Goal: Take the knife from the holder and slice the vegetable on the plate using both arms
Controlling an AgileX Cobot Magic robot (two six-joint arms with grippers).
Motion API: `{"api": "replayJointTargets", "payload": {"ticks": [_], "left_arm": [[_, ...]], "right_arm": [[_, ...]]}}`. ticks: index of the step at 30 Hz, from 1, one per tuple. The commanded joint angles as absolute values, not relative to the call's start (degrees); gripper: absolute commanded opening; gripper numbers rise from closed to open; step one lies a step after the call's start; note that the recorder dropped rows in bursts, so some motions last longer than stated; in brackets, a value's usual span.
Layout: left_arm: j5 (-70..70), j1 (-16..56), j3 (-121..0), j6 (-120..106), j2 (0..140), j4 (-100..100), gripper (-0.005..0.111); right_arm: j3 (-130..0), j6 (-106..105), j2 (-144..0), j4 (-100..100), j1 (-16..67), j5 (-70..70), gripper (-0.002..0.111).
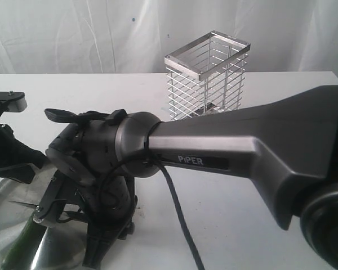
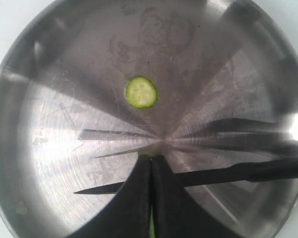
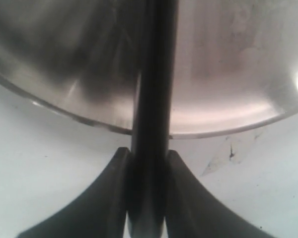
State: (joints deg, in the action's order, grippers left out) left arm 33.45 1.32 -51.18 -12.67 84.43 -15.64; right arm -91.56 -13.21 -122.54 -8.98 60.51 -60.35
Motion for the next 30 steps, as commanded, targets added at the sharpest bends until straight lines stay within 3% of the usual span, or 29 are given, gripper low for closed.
{"api": "replayJointTargets", "payload": {"ticks": [1,30], "left_arm": [[33.9,1.3,-50.7,-12.9,83.9,-16.7,0.000],[33.7,1.3,-50.7,-12.9,83.9,-16.7,0.000]], "right_arm": [[-93.9,-13.1,-121.8,-8.6,60.6,-61.6,0.000],[-93.9,-14.5,-123.5,-4.9,60.6,-62.2,0.000]]}}
